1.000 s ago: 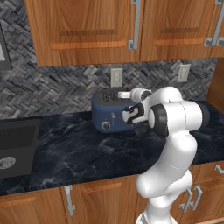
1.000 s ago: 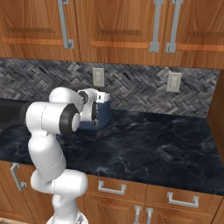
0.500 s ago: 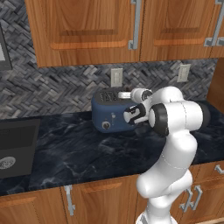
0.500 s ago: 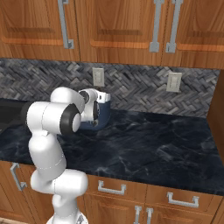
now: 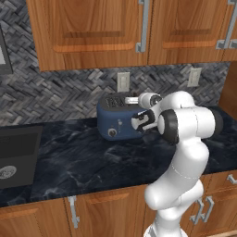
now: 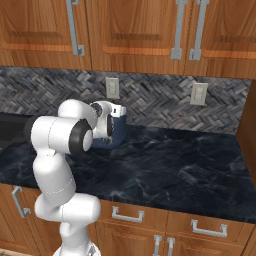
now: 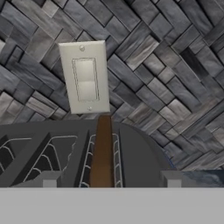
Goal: Start the toaster. Once the lever pops up, take the bread to the plate on the dining counter.
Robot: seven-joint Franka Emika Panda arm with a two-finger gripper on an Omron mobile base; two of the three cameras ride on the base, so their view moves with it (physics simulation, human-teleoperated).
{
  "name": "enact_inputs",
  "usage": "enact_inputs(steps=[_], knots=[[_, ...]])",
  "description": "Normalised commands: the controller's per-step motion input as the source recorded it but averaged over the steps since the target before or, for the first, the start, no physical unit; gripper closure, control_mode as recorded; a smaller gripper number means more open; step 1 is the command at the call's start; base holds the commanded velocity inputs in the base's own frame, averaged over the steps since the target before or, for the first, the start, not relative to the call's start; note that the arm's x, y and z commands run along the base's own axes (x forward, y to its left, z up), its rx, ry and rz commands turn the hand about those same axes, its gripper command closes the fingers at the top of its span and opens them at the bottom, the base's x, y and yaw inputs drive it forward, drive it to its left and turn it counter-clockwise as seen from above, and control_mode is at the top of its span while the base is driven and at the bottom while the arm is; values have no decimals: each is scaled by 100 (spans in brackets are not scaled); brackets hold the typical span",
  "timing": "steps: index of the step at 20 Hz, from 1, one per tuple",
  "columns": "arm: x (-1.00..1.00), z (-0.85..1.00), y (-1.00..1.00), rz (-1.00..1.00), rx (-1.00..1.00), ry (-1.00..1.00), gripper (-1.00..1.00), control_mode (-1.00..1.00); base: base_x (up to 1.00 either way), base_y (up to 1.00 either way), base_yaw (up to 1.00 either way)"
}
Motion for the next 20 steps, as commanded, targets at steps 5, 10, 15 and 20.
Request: enact_inputs(steps=[5, 10, 15, 20], knots=[[0, 0, 0, 0, 0, 0, 100, -100, 0, 0, 0], [0, 0, 0, 0, 0, 0, 100, -100, 0, 0, 0], [0, 0, 0, 0, 0, 0, 100, -100, 0, 0, 0], [0, 0, 0, 0, 0, 0, 100, -100, 0, 0, 0]])
